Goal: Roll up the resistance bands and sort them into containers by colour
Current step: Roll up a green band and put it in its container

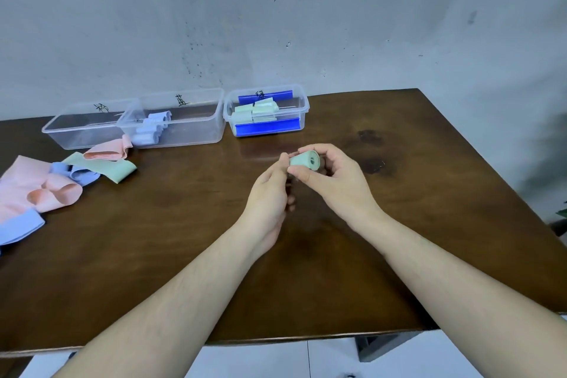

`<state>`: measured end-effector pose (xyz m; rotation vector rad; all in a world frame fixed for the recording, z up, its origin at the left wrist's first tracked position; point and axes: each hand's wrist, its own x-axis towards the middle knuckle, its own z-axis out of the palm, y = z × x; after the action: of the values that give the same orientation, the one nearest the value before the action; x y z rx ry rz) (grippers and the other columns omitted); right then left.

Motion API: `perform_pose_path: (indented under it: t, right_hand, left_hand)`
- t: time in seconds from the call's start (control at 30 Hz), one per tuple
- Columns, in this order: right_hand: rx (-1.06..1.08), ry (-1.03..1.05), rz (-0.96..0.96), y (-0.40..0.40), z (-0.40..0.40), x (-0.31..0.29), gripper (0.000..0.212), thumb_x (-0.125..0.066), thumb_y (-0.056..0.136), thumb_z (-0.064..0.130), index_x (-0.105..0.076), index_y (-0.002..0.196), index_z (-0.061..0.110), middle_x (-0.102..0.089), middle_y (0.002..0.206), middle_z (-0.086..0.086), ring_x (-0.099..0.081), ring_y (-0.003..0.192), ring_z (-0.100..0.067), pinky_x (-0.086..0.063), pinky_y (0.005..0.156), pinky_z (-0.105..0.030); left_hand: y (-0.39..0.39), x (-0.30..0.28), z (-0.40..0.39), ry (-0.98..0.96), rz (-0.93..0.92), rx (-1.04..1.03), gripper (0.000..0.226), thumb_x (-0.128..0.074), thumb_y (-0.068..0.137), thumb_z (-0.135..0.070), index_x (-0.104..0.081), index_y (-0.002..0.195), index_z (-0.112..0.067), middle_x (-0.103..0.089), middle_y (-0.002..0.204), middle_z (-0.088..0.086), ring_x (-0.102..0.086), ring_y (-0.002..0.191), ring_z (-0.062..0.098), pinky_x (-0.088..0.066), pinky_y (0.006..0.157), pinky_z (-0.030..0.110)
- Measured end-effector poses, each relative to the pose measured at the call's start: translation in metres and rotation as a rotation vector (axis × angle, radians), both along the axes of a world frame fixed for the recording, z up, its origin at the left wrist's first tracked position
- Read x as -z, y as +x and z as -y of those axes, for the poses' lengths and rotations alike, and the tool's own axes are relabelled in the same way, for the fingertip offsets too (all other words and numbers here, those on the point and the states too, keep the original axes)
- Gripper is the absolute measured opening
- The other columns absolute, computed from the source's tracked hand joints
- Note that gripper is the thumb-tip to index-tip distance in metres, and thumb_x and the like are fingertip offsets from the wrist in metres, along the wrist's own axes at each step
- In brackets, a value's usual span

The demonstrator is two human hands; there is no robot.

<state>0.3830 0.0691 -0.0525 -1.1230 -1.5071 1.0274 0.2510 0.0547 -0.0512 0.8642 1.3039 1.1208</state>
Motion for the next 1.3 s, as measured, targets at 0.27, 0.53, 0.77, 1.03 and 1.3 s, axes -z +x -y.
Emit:
perform_pose_path:
  t: [0.27,0.53,0.77,1.03,1.3]
  right_hand:
    - [-0.145,0.086,0.098,0.014,-0.050,-0.009,0.042,-0.069,0.093,0.015,-0.062,0.132,0.031,-0.061,0.102,0.011,-0.056,0.086,0.008,-0.044,0.080,-0.009]
    - [-0.272,0.038,-0.007,0.025,-0.088,-0.010,0.036,-0.069,0.093,0.011,-0.056,0.116,0.036,-0.069,0.111,0.015,-0.065,0.103,0.004,-0.049,0.090,-0.012]
    - [-0.345,0.054,0.029,0.037,-0.125,-0.018,0.034,-0.071,0.091,0.007,-0.055,0.110,0.032,-0.071,0.106,0.006,-0.069,0.092,-0.005,-0.050,0.084,-0.013]
    - [-0.420,-0.027,0.217,0.039,-0.184,-0.034,0.029,-0.074,0.089,0.014,-0.060,0.108,0.031,-0.074,0.101,0.005,-0.070,0.098,-0.021,-0.054,0.090,-0.029]
    - [-0.353,-0.015,0.414,0.017,-0.233,-0.061,0.033,-0.081,0.082,0.022,-0.063,0.109,0.031,-0.073,0.100,0.011,-0.067,0.082,0.005,-0.050,0.082,-0.017]
  left_hand:
    - [0.013,-0.012,-0.046,-0.093,0.298,-0.040,0.033,-0.041,0.103,-0.036,-0.067,0.096,-0.016,-0.039,0.056,-0.004,-0.024,0.047,0.008,-0.024,0.043,0.022]
    - [0.034,-0.005,-0.081,-0.094,0.351,-0.097,0.048,-0.044,0.101,-0.048,-0.065,0.123,-0.011,-0.026,0.053,-0.005,-0.019,0.044,0.008,-0.022,0.038,0.022]
    - [0.037,-0.013,-0.109,-0.027,0.065,-0.123,0.038,-0.041,0.102,-0.040,-0.067,0.093,-0.013,-0.044,0.058,-0.002,-0.030,0.045,0.010,-0.025,0.047,0.025]
    - [-0.008,-0.051,-0.147,0.258,-0.171,-0.011,0.026,-0.065,0.094,-0.030,-0.065,0.116,-0.014,-0.071,0.102,0.004,-0.069,0.095,0.017,-0.055,0.081,0.027]
    - [-0.038,-0.065,-0.203,0.286,-0.395,0.061,0.030,-0.078,0.084,-0.018,-0.069,0.112,-0.017,-0.074,0.099,0.003,-0.072,0.093,0.013,-0.055,0.092,0.028]
